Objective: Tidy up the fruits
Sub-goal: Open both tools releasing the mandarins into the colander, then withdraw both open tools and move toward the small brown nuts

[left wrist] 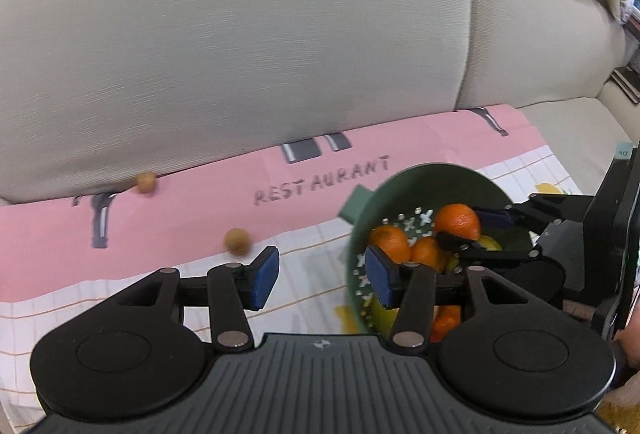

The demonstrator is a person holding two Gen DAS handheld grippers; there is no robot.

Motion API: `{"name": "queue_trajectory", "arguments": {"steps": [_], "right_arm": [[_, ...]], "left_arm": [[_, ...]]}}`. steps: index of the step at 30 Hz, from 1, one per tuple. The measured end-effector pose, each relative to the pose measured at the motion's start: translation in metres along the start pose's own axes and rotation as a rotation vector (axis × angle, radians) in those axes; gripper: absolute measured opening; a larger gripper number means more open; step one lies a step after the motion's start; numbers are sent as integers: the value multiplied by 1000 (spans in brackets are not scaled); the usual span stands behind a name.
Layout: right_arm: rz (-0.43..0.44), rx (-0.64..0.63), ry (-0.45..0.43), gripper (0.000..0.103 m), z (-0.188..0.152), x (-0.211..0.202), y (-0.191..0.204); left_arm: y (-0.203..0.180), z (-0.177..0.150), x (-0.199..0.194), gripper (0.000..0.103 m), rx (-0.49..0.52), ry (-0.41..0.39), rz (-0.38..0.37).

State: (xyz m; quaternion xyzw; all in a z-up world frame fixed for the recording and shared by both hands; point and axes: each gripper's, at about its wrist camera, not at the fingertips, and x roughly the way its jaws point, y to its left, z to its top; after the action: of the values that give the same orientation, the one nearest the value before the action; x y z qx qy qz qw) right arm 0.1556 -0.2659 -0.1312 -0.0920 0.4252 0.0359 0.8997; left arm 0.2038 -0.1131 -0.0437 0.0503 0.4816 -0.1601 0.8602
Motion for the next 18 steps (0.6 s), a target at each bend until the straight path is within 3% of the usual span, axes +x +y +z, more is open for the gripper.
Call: {"name": "queue_trajectory", "arguments": {"steps": [9,12,14,18], "right_arm": [[-47,-32,12,39,8,-9,5],[-52,-28,-13,47,12,-23,8],[-68,-21,-46,59,13,-36,11],[-69,14,-109,64,16,-61,18]], "left_arm": [[18,-18,-19,60,-29,-27,26],[22,-25,-26,60,-36,-37,29],[24,-29,-32,60,-36,-48,32],[28,-40,-43,60,-29,-78,47]]}}
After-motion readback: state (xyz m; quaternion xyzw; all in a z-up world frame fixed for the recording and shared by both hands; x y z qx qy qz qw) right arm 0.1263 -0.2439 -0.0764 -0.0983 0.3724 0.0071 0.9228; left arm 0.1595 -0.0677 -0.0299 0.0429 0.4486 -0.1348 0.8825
